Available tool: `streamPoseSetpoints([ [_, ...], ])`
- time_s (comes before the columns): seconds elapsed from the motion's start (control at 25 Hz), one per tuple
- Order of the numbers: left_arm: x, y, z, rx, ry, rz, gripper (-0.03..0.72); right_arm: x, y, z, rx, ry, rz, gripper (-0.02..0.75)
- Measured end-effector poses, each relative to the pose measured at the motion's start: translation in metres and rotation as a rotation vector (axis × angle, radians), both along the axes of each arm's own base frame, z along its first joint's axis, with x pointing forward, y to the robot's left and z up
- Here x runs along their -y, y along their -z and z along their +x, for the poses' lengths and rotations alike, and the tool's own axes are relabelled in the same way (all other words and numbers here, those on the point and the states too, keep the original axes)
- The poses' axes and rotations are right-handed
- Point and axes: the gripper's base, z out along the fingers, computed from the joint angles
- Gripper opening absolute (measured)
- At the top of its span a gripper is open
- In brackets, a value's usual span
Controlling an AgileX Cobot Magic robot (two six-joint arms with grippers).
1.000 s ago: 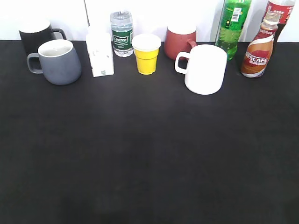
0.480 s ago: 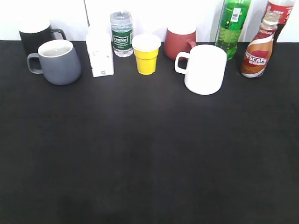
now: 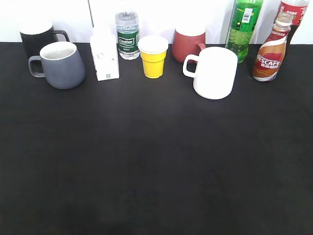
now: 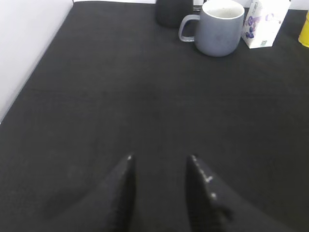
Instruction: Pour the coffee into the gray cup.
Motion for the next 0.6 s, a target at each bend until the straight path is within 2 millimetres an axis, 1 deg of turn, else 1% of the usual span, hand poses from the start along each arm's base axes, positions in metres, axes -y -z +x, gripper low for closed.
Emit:
streamPoseSetpoints([
  [0.16,0.0000,0.0000,0.0000,0.000,0.000,0.000,0.234,0.0000,0.0000,0.0000,0.000,0.000,0.000,0.589],
  [0.6,0.0000,0.0000,0.0000,0.000,0.000,0.000,0.234,0.0000,0.0001,0.0000,-0.001,0.000,0.000,0.589],
])
